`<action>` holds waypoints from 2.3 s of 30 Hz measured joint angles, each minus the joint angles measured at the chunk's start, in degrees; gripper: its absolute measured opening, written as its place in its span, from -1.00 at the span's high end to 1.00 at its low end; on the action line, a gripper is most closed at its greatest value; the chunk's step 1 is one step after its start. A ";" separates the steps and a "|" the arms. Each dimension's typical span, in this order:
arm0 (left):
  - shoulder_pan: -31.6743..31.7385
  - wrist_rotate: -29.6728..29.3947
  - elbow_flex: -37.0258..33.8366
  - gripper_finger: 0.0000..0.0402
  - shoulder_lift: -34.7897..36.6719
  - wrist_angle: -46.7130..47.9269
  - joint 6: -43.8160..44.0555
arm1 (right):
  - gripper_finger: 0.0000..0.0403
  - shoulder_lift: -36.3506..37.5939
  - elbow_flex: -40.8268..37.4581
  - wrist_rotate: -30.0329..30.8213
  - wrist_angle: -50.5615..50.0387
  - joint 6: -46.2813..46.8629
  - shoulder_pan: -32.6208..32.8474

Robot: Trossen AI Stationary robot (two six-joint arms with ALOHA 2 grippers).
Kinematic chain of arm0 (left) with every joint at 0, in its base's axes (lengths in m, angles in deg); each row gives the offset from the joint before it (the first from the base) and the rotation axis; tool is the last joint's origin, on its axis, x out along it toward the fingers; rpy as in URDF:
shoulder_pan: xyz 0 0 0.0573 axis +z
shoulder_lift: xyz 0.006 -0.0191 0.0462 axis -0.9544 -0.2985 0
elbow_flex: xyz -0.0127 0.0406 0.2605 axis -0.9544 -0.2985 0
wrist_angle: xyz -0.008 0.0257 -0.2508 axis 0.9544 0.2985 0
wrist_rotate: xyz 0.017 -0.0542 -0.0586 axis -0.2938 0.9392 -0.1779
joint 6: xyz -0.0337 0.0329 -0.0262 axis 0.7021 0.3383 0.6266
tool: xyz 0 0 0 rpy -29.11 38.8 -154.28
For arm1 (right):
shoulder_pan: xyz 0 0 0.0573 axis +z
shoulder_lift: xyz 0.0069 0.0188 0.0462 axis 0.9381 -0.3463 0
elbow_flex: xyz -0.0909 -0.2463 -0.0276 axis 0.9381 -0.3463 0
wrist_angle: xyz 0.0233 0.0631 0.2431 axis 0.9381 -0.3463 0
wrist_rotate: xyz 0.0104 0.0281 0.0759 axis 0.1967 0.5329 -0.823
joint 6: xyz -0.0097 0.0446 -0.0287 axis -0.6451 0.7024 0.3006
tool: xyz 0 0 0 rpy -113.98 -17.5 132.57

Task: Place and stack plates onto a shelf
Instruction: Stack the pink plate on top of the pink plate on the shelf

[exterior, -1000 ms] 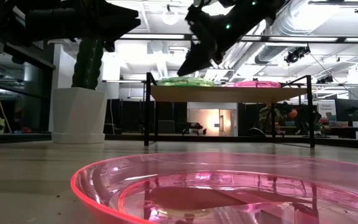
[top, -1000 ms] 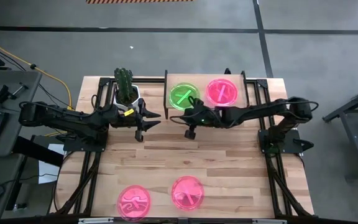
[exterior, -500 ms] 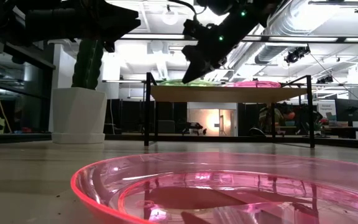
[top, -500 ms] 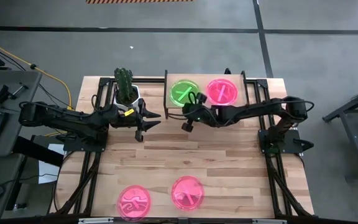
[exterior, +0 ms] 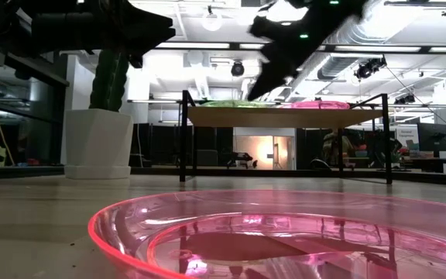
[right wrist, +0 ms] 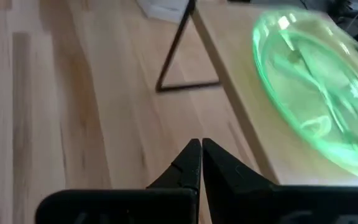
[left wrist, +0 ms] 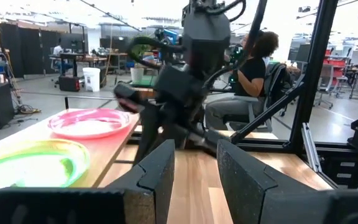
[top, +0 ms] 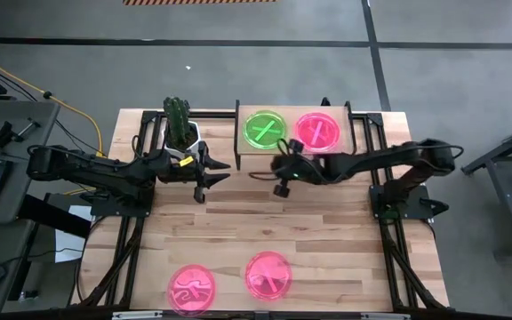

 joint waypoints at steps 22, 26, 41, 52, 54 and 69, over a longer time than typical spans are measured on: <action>0.04 -0.42 0.00 0.44 0.00 -1.17 -2.15 | 1.00 36.64 -34.59 -9.13 43.85 -0.14 5.41; 0.04 -0.42 0.00 0.44 0.00 -1.10 -2.15 | 1.00 36.64 -34.59 -9.53 43.48 -0.14 5.41; 0.04 -0.44 0.00 0.44 0.00 -1.10 -2.15 | 1.00 36.62 -34.59 -9.53 42.50 -0.05 5.42; 0.06 -0.46 0.00 0.44 0.02 -1.10 -2.15 | 1.00 36.59 -34.59 -9.53 42.13 -0.11 5.41; 0.04 -0.46 0.00 0.44 0.00 -1.10 -2.15 | 1.00 36.59 -34.59 -9.53 42.02 -0.11 5.42; 0.05 -0.46 0.00 0.44 0.00 -1.10 -2.15 | 1.00 36.57 -34.59 -9.51 41.03 0.00 5.43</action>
